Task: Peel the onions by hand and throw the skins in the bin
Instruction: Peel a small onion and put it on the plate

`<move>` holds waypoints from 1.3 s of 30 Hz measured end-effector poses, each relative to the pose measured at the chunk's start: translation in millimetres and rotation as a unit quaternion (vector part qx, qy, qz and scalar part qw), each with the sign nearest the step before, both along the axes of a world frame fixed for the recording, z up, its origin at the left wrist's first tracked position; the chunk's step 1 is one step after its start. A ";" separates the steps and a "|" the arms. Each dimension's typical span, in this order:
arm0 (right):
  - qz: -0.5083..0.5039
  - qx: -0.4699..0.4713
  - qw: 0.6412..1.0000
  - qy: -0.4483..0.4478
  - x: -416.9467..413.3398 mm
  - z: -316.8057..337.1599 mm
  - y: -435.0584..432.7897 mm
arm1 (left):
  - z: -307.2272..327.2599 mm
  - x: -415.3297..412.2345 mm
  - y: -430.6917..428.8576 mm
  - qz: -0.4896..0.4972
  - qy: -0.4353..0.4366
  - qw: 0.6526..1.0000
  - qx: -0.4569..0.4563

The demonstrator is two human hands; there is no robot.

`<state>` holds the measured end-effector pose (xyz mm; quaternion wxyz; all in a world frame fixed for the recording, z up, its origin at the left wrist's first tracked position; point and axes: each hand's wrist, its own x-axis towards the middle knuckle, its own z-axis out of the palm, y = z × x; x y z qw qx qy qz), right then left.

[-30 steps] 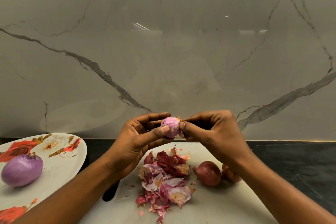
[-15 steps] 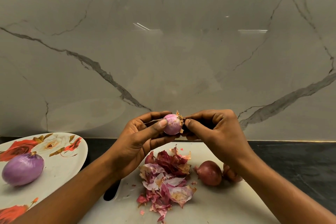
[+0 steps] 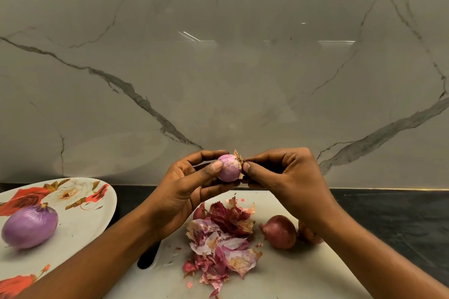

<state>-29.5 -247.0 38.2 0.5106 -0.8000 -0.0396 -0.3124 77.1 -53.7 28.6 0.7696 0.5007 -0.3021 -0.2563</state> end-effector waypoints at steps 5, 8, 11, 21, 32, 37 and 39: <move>-0.023 -0.005 1.000 0.003 2.0 -1.6 -1.2 | -1.0 1.2 -0.6 -0.022 0.013 1.000 -0.008; -0.027 0.015 0.999 0.014 1.1 0.9 -0.9 | -1.5 1.6 -0.5 -0.011 0.001 1.000 -0.009; -0.017 0.016 0.999 0.033 -0.7 3.1 -0.5 | -0.5 1.9 -0.5 0.010 -0.009 1.000 -0.012; -0.048 -0.070 0.996 0.020 -3.1 0.3 3.9 | -0.8 -1.2 -1.1 0.069 -0.064 0.995 0.018; -0.090 -0.083 0.992 0.011 -2.4 1.2 0.8 | 0.0 -2.8 -1.0 0.036 -0.041 0.998 0.010; -0.103 -0.060 0.993 0.013 -1.3 2.1 -2.6 | 0.5 0.3 0.1 0.005 -0.010 1.000 -0.011; -0.105 -0.052 0.993 0.016 -1.5 2.8 -2.7 | 1.5 0.2 0.5 -0.007 0.010 1.000 -0.017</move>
